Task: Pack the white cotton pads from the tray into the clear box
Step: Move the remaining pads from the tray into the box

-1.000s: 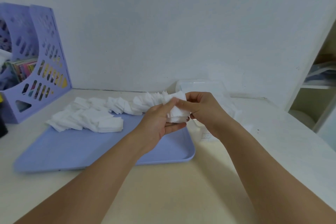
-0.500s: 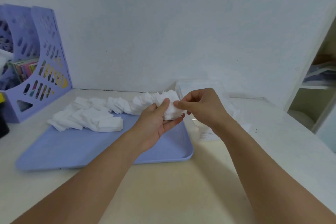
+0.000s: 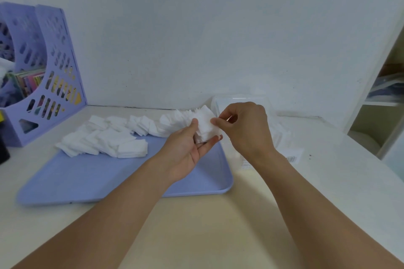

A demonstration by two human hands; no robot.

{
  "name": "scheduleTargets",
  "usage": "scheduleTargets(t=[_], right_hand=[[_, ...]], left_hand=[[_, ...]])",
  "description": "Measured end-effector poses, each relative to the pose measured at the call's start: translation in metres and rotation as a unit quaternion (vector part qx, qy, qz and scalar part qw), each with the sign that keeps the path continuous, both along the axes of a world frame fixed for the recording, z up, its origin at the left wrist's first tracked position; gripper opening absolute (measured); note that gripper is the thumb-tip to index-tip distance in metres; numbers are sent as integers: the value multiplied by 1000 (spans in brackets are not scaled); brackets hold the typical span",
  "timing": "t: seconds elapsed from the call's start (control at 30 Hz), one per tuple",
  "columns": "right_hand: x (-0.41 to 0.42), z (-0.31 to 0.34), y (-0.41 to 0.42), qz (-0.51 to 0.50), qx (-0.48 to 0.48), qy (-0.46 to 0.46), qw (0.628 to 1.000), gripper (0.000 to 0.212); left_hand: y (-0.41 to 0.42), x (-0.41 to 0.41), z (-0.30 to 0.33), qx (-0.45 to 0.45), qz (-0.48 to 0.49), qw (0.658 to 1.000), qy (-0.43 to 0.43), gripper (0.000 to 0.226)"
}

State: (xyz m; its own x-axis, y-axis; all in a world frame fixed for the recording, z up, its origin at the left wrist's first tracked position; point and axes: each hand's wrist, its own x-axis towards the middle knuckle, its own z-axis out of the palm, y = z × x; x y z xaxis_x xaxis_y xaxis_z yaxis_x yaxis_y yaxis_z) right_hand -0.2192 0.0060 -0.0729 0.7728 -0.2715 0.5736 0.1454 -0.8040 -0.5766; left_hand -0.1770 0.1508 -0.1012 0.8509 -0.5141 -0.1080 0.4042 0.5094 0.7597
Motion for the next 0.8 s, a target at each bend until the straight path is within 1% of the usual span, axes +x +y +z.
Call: scheduleTargets(t=[0.13, 0.17, 0.27, 0.37, 0.6, 0.8], right_hand=[[-1, 2, 1, 9, -3, -2, 1000, 19], [-1, 4, 1, 18, 21, 1, 1000, 21], [-3, 5, 0, 60, 152, 28, 986, 23], [-3, 5, -1, 68, 220, 51, 972, 25], [0, 3, -3, 76, 283, 76, 953, 20], [1, 1, -5, 76, 290, 95, 949, 19]], left_hand=[[0, 0, -1, -9, -3, 1000, 16, 36], [0, 1, -1, -7, -4, 1000, 15, 36], [0, 1, -1, -4, 1, 1000, 12, 35], [-2, 2, -2, -10, 3, 1000, 9, 36], [-3, 6, -5, -24, 0, 1000, 16, 40], [-4, 2, -1, -28, 17, 999, 12, 38]])
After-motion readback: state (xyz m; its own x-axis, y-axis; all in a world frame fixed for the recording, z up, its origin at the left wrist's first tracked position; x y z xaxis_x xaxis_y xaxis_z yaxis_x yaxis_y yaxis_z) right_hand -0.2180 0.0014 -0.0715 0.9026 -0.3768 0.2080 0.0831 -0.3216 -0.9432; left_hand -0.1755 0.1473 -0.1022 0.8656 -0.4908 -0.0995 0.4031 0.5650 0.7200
